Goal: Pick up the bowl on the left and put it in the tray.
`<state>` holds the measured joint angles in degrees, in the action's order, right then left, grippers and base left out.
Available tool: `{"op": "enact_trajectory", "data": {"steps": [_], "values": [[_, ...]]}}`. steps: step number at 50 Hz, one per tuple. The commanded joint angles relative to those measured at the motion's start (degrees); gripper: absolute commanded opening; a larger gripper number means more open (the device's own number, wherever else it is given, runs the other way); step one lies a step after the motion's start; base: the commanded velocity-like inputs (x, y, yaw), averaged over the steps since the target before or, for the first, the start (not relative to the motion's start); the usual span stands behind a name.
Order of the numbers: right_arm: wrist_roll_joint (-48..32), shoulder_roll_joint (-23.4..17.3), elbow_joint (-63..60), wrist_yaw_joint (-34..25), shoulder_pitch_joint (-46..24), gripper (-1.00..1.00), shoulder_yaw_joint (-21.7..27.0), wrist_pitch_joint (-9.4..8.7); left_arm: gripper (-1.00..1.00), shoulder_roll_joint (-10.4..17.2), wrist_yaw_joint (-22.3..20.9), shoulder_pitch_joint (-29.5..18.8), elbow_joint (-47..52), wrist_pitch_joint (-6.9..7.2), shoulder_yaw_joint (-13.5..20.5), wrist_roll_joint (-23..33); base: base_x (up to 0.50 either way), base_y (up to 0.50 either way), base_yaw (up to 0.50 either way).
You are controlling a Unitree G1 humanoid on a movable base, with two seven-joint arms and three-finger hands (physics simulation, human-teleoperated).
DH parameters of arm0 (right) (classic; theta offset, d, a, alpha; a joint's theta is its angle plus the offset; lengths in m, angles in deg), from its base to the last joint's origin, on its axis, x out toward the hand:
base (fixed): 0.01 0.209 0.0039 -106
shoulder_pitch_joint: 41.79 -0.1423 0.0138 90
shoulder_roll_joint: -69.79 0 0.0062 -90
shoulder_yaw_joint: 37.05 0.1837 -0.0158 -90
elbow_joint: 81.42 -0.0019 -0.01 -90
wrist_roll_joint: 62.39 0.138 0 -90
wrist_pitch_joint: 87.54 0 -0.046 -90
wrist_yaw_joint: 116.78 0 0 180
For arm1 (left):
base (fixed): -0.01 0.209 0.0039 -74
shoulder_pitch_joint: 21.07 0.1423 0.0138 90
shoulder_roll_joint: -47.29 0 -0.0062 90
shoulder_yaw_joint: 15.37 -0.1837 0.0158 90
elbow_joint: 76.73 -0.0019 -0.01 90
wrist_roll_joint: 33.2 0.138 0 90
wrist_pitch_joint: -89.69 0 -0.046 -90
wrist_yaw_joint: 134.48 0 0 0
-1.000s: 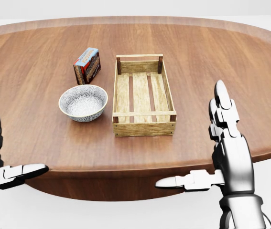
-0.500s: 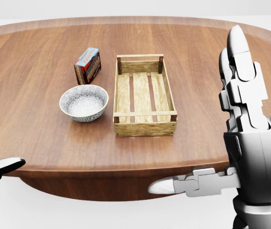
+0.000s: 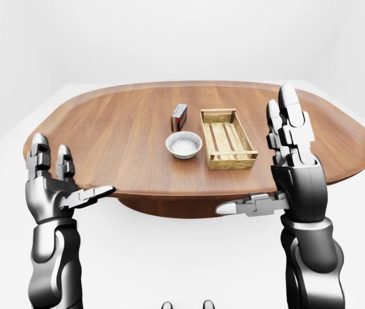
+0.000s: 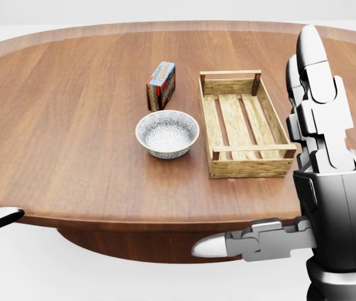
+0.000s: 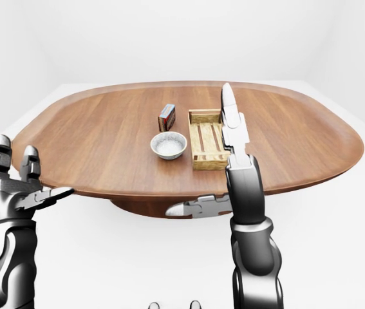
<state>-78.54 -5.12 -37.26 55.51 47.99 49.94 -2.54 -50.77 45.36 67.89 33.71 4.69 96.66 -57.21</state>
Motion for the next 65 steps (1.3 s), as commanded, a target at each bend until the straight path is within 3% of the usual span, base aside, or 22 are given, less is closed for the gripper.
{"op": "enact_trajectory", "data": {"steps": [1, 4, 10, 65], "values": [[1.0, 0.4, 0.4, 0.5, -0.5, 1.0, 0.6, 0.0, 1.0, -0.1, 0.1, 0.3, 1.4, 0.0, 0.5, -0.1, 0.0, 0.5, 0.0], [3.9, 1.6, 0.2, 2.7, -1.5, 1.0, 3.1, 0.0, 1.0, -0.3, 0.0, 0.3, 1.2, 0.0, 0.3, 0.1, 0.0, 0.0, 0.0], [7.1, 0.4, 0.7, 2.9, 0.3, 1.0, 2.1, 0.0, 1.0, -0.4, 0.0, 0.5, 1.4, 0.0, 0.3, 0.1, 0.0, 0.0, 0.0], [6.1, -0.5, -2.4, 2.1, 0.3, 1.0, 1.4, 0.0, 1.0, -0.5, -0.3, 1.0, 3.0, 0.0, 0.9, 0.0, 0.47, 0.0, 0.0]]}}
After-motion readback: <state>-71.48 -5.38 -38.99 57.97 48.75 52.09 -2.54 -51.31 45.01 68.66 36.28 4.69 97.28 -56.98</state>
